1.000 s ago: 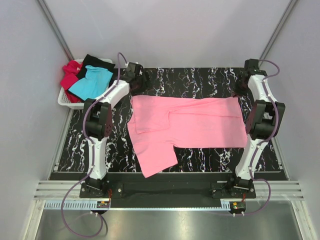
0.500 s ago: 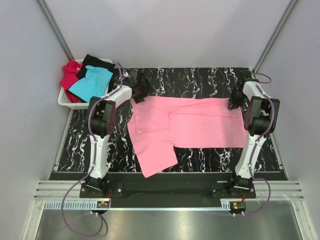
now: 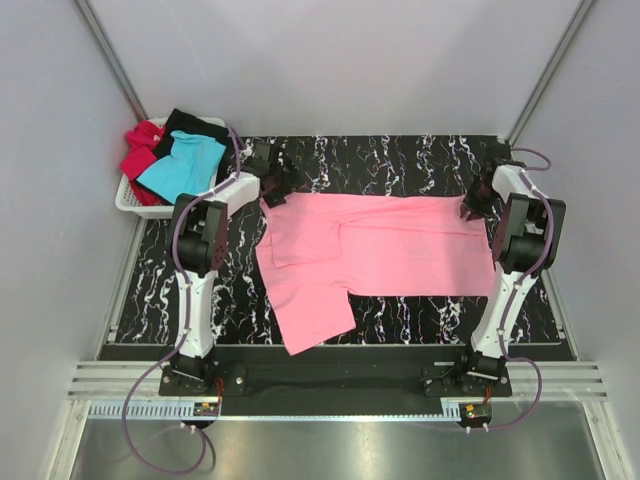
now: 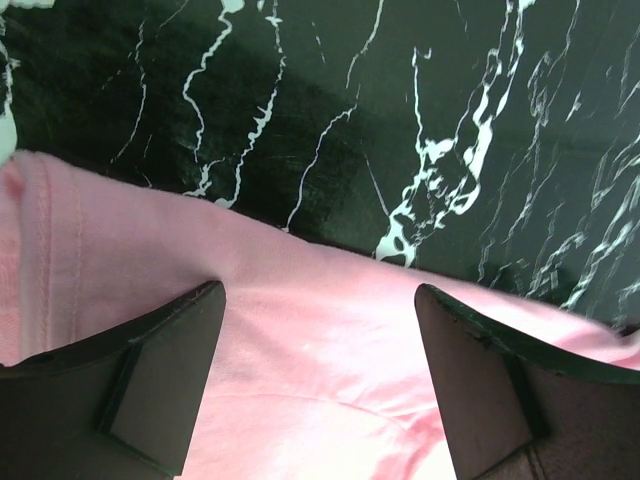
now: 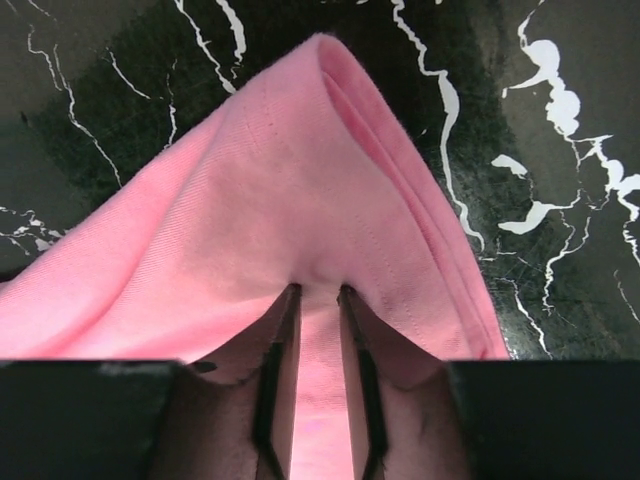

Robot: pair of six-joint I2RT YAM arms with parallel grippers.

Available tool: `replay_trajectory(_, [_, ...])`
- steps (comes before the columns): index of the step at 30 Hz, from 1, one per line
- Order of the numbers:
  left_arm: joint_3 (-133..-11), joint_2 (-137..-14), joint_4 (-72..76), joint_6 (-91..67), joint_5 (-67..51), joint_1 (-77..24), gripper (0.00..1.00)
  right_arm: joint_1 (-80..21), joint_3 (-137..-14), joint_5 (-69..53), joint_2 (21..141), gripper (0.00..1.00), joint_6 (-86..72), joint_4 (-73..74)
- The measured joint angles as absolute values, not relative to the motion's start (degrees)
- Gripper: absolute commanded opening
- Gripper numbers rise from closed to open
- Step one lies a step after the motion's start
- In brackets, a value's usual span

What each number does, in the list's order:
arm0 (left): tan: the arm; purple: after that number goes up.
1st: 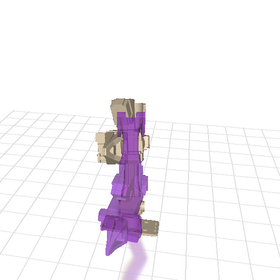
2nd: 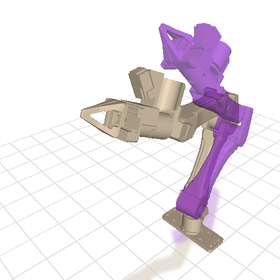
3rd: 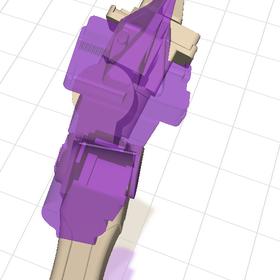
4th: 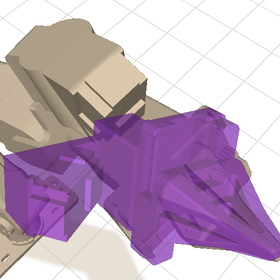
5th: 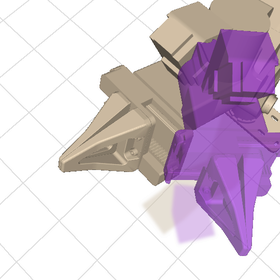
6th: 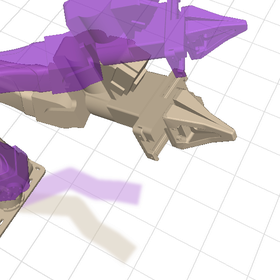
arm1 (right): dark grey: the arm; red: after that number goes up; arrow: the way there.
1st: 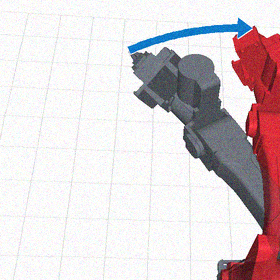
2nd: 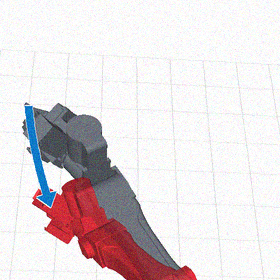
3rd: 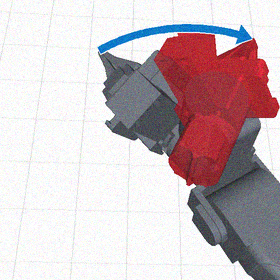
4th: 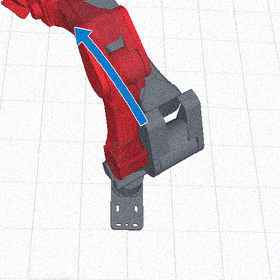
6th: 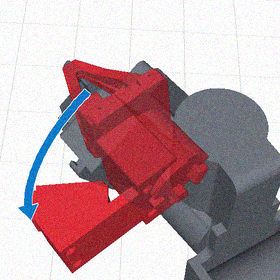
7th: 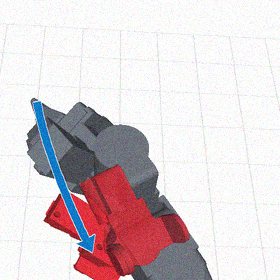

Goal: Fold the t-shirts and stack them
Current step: Fold the tshirt

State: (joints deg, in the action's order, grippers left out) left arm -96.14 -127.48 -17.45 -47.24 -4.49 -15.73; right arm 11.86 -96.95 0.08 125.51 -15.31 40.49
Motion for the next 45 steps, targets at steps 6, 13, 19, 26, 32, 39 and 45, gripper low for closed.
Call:
replay_trajectory(6, [-99.1,-127.2,-22.2,-36.8,-3.7,-15.9,0.86,11.8,-98.1,-0.8,125.4,0.59,-14.8,40.9])
replay_trajectory(13, [-99.2,-123.1,-24.5,-30.4,-3.2,-16.5,0.77,11.8,-104.2,-2.7,124.7,0.56,-14.1,41.6])
replay_trajectory(19, [-100.3,-123.3,-24.5,-31.6,-3.2,-18.5,0.44,11.8,-105.1,-2.5,124.8,0.29,-14.0,41.4])
replay_trajectory(26, [-100.6,-129.0,-26.0,-36.9,-3.2,-19.7,0.36,11.8,-103.9,-2.0,127.5,0.24,-14.2,41.4])
replay_trajectory(32, [-100.1,-129.9,-25.4,-42.7,-4.3,-17.3,0.36,11.7,-104.0,-2.0,130.0,0.25,-14.6,40.9])
replay_trajectory(39, [-105.8,-133.2,-27.9,-43.2,-5.5,-14.7,0.37,10.9,-108.8,-2.1,133.0,0.27,-15.9,41.9])
replay_trajectory(45, [-123.6,-143.4,-33.0,-40.7,-6.5,-12.4,0.37,9.8,-123.8,-2.6,141.8,0.29,-17.0,44.8])
